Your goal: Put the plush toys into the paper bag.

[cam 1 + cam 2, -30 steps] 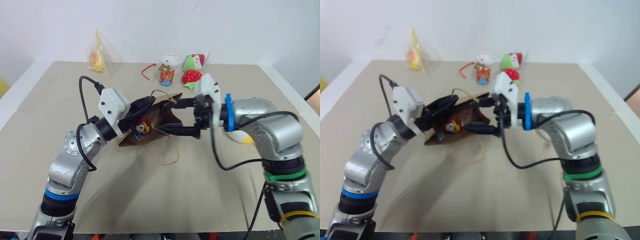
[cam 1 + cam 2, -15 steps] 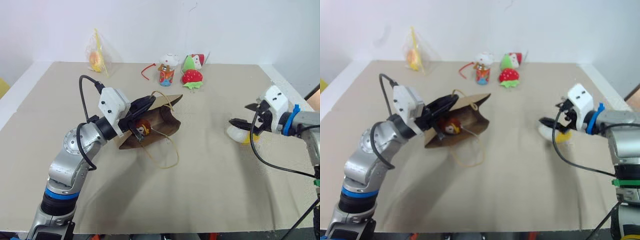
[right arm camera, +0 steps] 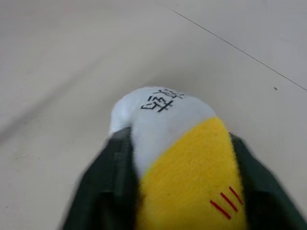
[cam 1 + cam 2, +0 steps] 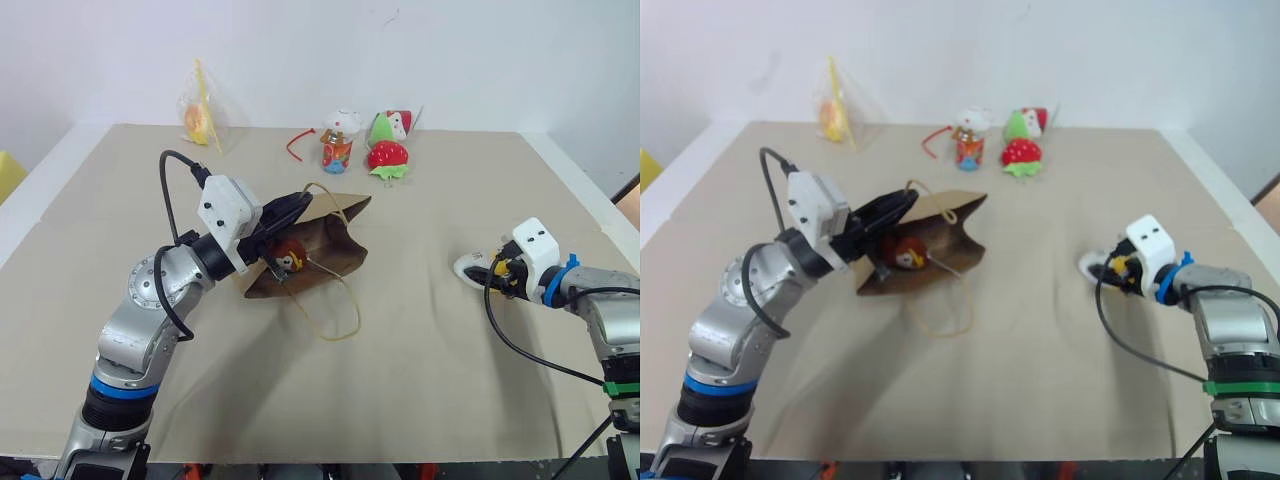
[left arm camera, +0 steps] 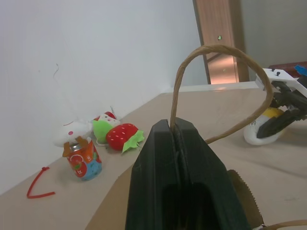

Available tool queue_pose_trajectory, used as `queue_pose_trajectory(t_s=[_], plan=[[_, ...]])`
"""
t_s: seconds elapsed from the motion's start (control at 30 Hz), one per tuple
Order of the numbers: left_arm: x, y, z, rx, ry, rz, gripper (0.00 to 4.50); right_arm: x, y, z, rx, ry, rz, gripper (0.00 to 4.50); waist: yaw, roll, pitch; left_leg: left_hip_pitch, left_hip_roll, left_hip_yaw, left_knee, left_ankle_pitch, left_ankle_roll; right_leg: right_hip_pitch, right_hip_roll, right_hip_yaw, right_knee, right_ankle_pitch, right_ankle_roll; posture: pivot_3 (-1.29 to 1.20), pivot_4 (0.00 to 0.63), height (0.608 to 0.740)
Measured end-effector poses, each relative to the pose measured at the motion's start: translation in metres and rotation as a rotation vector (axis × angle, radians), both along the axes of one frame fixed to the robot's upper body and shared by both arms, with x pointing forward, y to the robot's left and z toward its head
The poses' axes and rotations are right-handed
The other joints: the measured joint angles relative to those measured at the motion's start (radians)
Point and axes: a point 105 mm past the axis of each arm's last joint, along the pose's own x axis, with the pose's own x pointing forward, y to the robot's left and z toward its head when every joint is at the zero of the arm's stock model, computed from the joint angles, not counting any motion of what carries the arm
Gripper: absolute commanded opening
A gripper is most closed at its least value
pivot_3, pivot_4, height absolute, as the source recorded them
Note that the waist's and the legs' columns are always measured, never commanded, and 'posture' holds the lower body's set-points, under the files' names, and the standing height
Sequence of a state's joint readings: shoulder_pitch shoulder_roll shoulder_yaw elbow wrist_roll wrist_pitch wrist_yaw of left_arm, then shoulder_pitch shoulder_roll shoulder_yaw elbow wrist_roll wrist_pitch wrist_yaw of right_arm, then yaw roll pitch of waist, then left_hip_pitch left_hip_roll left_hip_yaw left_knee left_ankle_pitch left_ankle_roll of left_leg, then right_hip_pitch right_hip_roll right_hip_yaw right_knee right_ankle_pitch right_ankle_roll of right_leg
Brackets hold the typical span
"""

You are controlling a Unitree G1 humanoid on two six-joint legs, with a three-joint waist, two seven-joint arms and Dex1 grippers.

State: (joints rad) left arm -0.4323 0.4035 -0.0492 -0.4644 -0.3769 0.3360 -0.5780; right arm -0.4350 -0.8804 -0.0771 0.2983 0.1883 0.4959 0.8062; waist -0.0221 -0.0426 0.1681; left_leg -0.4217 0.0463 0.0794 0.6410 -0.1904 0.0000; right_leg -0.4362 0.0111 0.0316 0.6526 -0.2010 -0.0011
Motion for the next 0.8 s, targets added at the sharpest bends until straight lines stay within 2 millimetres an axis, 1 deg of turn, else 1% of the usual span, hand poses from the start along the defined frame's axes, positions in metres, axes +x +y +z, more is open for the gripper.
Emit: queue_pose_trajectory(t_s=[0.03, 0.07, 0.1, 0.13, 0.17, 0.2, 0.23, 0.27, 0.3, 0.33, 0.37, 0.4, 0.43, 0.47, 0.5, 0.53, 0.57, 0.6, 0.67, 0.7, 0.73, 0.77, 0.8], plan=[[0.000, 0.000, 0.000, 0.000, 0.000, 0.000, 0.00, -0.001, 0.001, -0.001, 0.006, 0.005, 0.004, 0.80, 0.000, 0.000, 0.000, 0.000, 0.000, 0.000, 0.000, 0.000, 0.000, 0.000, 0.000, 0.001, 0.000, 0.000, 0.000, 0.00, 0.150, 0.740], [0.000, 0.000, 0.000, 0.000, 0.000, 0.000, 0.00, -0.001, 0.002, 0.000, 0.012, 0.010, 0.009, 0.41, 0.000, 0.000, 0.000, 0.000, 0.000, 0.000, 0.000, 0.000, 0.000, 0.000, 0.000, 0.001, 0.000, 0.000, 0.000, 0.00, 0.150, 0.740], [0.000, 0.000, 0.000, 0.000, 0.000, 0.000, 0.00, -0.002, 0.003, 0.000, 0.016, 0.012, 0.014, 0.41, 0.000, 0.000, 0.000, 0.000, 0.000, 0.000, 0.000, 0.000, 0.001, 0.000, 0.000, 0.001, 0.000, 0.000, 0.000, 0.00, 0.150, 0.740], [0.000, 0.000, 0.000, 0.000, 0.000, 0.000, 0.00, -0.002, 0.004, 0.000, 0.024, 0.015, 0.020, 0.21, 0.000, 0.000, 0.000, 0.000, 0.000, 0.000, 0.000, 0.000, 0.001, 0.000, 0.000, 0.001, 0.000, 0.000, 0.001, 0.00, 0.150, 0.740], [0.000, 0.000, 0.000, 0.000, 0.000, 0.000, 0.00, -0.002, 0.006, 0.001, 0.029, 0.016, 0.026, 0.21, 0.000, 0.000, 0.000, 0.000, 0.000, 0.000, 0.000, 0.000, 0.001, 0.000, 0.000, 0.001, 0.000, 0.000, 0.001, 0.00, 0.150, 0.740], [0.001, 0.000, 0.001, 0.000, -0.002, -0.001, 0.00, -0.007, 0.028, 0.009, 0.079, 0.032, 0.142, 0.21, -0.002, 0.000, 0.000, 0.000, 0.000, 0.001, -0.001, 0.000, 0.001, -0.001, 0.001, 0.002, 0.000, 0.000, 0.000, 0.00, 0.150, 0.740], [0.001, -0.001, 0.002, 0.000, -0.005, -0.003, 0.00, -0.008, 0.035, 0.013, 0.086, 0.026, 0.177, 0.21, -0.002, 0.000, 0.000, 0.000, 0.000, 0.001, -0.001, 0.000, 0.001, -0.001, 0.002, 0.002, 0.000, 0.000, 0.000, 0.00, 0.150, 0.740], [0.001, -0.001, 0.004, 0.000, -0.010, -0.005, 0.00, -0.010, 0.046, 0.020, 0.117, 0.029, 0.227, 0.21, -0.002, 0.000, 0.000, 0.000, 0.000, 0.000, -0.001, 0.000, 0.001, -0.001, 0.002, 0.002, 0.000, 0.000, 0.000, 0.00, 0.150, 0.740], [0.001, -0.001, 0.003, 0.000, -0.008, -0.004, 0.00, -0.014, 0.067, 0.035, 0.169, 0.022, 0.309, 0.21, -0.004, 0.002, 0.001, 0.000, 0.000, 0.001, -0.002, 0.000, 0.001, -0.003, 0.003, 0.003, 0.000, 0.001, 0.000, 0.00, 0.150, 0.740], [0.002, -0.002, 0.002, 0.000, -0.004, -0.006, 0.00, -0.017, 0.087, 0.055, 0.197, -0.011, 0.402, 0.21, -0.005, 0.002, 0.001, 0.000, 0.000, 0.001, -0.002, 0.000, 0.000, -0.003, 0.003, 0.003, 0.001, 0.001, 0.000, 0.00, 0.150, 0.740], [0.002, -0.002, 0.002, -0.001, -0.003, -0.006, 0.00, -0.019, 0.093, 0.061, 0.211, -0.015, 0.426, 0.21, -0.007, 0.002, 0.001, 0.000, 0.000, 0.000, -0.002, 0.000, 0.000, -0.003, 0.003, 0.004, 0.001, 0.001, 0.000, 0.00, 0.150, 0.740], [0.002, -0.002, 0.002, -0.001, -0.002, -0.007, 0.00, -0.028, 0.117, 0.087, 0.243, -0.050, 0.534, 0.21, -0.007, 0.002, 0.001, 0.000, 0.001, -0.001, -0.002, 0.000, 0.000, -0.003, 0.004, 0.004, 0.001, 0.000, 0.000, 0.00, 0.150, 0.740], [0.002, -0.002, 0.002, -0.001, -0.002, -0.006, 0.00, -0.034, 0.129, 0.097, 0.275, -0.057, 0.588, 0.21, -0.006, 0.002, 0.001, 0.000, 0.002, -0.002, -0.002, 0.000, 0.000, -0.002, 0.004, 0.002, 0.001, 0.000, -0.001, 0.00, 0.150, 0.740], [0.002, -0.002, 0.002, -0.001, -0.002, -0.006, 0.00, -0.036, 0.134, 0.101, 0.284, -0.061, 0.612, 0.21, -0.005, 0.002, 0.001, 0.000, 0.002, -0.002, -0.002, 0.000, 0.000, -0.002, 0.004, 0.002, 0.001, 0.000, -0.001, 0.00, 0.150, 0.740], [0.003, -0.003, 0.002, -0.003, 0.001, -0.007, 0.00, -0.056, 0.175, 0.116, 0.387, -0.049, 0.781, 0.21, -0.002, 0.001, 0.001, 0.000, 0.002, -0.002, -0.002, 0.000, 0.000, -0.002, 0.004, 0.002, 0.001, -0.001, -0.002, 0.00, 0.150, 0.740], [0.003, -0.003, 0.002, -0.003, 0.001, -0.006, 0.00, -0.057, 0.179, 0.116, 0.395, -0.048, 0.797, 0.21, -0.002, 0.001, 0.001, -0.001, 0.002, -0.002, -0.002, 0.000, 0.000, -0.002, 0.003, 0.002, 0.001, -0.001, -0.002, 0.00, 0.150, 0.740], [0.004, -0.004, 0.002, -0.005, 0.001, -0.009, 0.00, -0.063, 0.196, 0.117, 0.424, -0.041, 0.854, 0.21, -0.002, 0.001, 0.001, -0.001, 0.002, -0.001, -0.002, 0.000, 0.000, -0.002, 0.003, 0.002, 0.001, 0.000, -0.002, 0.00, 0.150, 0.740], [0.003, -0.007, 0.003, -0.012, -0.002, -0.020, 0.00, -0.071, 0.220, 0.117, 0.445, -0.023, 0.930, 0.21, -0.001, 0.001, 0.001, -0.002, 0.002, -0.001, -0.002, 0.000, 0.000, -0.002, 0.002, 0.002, 0.001, 0.000, -0.001, 0.00, 0.150, 0.740], [0.002, -0.009, 0.004, -0.014, -0.004, -0.025, 0.00, -0.074, 0.229, 0.116, 0.450, -0.016, 0.954, 0.21, -0.001, 0.001, 0.001, -0.002, 0.002, -0.001, -0.002, 0.000, 0.000, -0.002, 0.001, 0.002, 0.001, 0.000, -0.001, 0.00, 0.150, 0.740], [0.003, -0.008, 0.004, -0.014, -0.004, -0.022, 0.00, -0.074, 0.237, 0.116, 0.458, -0.021, 0.963, 0.21, -0.001, 0.001, 0.001, -0.002, 0.001, 0.000, -0.002, 0.000, 0.000, -0.002, 0.001, 0.002, 0.001, 0.000, -0.001, 0.00, 0.150, 0.740], [0.003, -0.009, 0.004, -0.015, -0.004, -0.023, 0.00, -0.074, 0.239, 0.116, 0.460, -0.022, 0.965, 0.21, -0.001, 0.001, 0.001, -0.002, 0.001, 0.000, -0.001, 0.000, 0.000, -0.003, 0.001, 0.002, 0.000, 0.000, -0.001, 0.00, 0.150, 0.740], [0.003, -0.009, 0.004, -0.016, -0.004, -0.023, 0.00, -0.073, 0.247, 0.114, 0.457, -0.027, 0.967, 0.21, -0.001, 0.001, 0.001, -0.003, 0.001, 0.000, -0.001, 0.000, 0.000, -0.003, 0.000, 0.002, 0.000, 0.000, 0.000, 0.00, 0.150, 0.740], [0.003, -0.009, 0.004, -0.016, -0.004, -0.023, 0.00, -0.071, 0.250, 0.113, 0.453, -0.030, 0.965, 0.21, 0.000, 0.001, 0.001, -0.003, 0.001, 0.000, -0.001, 0.000, 0.000, -0.003, 0.000, 0.002, 0.000, 0.000, 0.000, 0.00, 0.150, 0.740]])
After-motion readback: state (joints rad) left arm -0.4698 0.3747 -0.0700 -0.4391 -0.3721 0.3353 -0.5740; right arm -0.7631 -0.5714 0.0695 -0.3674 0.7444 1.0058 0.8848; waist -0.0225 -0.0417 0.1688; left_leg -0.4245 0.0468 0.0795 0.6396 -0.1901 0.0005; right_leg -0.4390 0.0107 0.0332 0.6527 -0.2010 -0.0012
